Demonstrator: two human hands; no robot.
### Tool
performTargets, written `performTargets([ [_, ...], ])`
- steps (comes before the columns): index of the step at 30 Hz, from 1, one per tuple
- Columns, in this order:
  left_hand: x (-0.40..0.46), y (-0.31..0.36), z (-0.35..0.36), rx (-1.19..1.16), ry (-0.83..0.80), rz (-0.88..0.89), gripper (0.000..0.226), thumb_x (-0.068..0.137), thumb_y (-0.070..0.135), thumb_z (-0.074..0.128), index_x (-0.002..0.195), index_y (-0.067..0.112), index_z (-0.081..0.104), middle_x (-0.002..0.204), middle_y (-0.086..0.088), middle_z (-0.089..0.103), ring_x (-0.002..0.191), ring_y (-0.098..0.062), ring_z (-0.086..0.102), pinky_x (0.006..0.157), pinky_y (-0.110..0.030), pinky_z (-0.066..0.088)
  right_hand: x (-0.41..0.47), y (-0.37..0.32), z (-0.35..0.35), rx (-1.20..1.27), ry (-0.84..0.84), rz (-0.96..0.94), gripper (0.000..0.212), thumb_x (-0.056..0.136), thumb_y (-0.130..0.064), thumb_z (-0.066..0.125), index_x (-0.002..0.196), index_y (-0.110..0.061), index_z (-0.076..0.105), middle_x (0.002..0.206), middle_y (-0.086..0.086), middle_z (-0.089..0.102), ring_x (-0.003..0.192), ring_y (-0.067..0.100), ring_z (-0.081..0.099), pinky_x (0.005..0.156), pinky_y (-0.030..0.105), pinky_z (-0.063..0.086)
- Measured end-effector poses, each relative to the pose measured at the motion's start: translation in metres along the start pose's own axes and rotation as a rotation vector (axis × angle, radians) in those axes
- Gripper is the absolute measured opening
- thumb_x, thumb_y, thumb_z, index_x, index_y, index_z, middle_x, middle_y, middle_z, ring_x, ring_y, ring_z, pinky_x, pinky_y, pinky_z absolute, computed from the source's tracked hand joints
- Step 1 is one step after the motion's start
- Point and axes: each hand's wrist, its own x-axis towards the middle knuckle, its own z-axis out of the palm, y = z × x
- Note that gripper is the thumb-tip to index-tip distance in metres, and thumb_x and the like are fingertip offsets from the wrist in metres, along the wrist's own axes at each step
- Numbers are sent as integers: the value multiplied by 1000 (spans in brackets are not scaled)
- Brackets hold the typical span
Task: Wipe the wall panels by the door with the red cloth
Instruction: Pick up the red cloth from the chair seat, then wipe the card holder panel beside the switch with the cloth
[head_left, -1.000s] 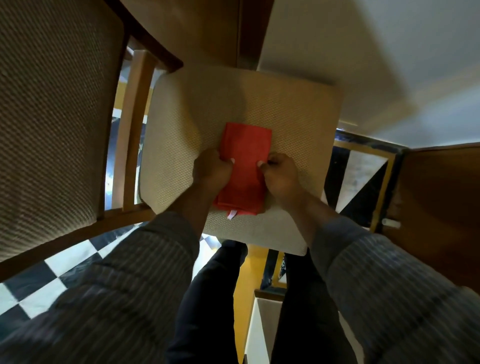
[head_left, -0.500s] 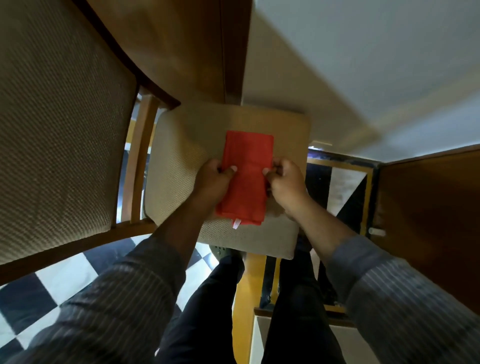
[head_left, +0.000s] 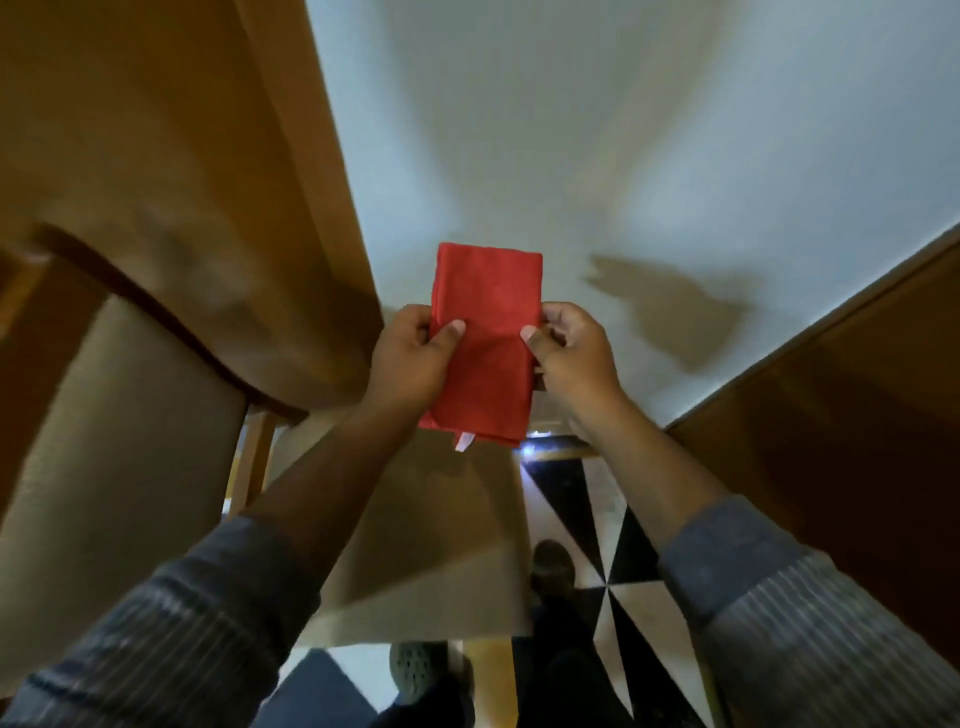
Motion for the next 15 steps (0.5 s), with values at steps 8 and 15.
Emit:
performTargets([
  [8, -9, 85, 28, -129, -96, 154, 4, 99, 28, 63, 98, 25, 61, 90, 2, 70, 82, -15, 67, 72, -30, 53, -11, -66, -64, 39, 128, -143, 14, 101, -15, 56, 112, -21, 63, 109, 4, 69, 100, 27, 69, 87, 55, 59],
  [15, -11, 151, 50, -164, -120, 306, 4, 98, 36, 63, 99, 35, 59, 105, 7, 71, 94, -10, 70, 73, -24, 53, -8, -116, -113, 73, 231, -310, 15, 101, -19, 57, 112, -27, 63, 110, 1, 69, 101, 23, 68, 88, 49, 60],
])
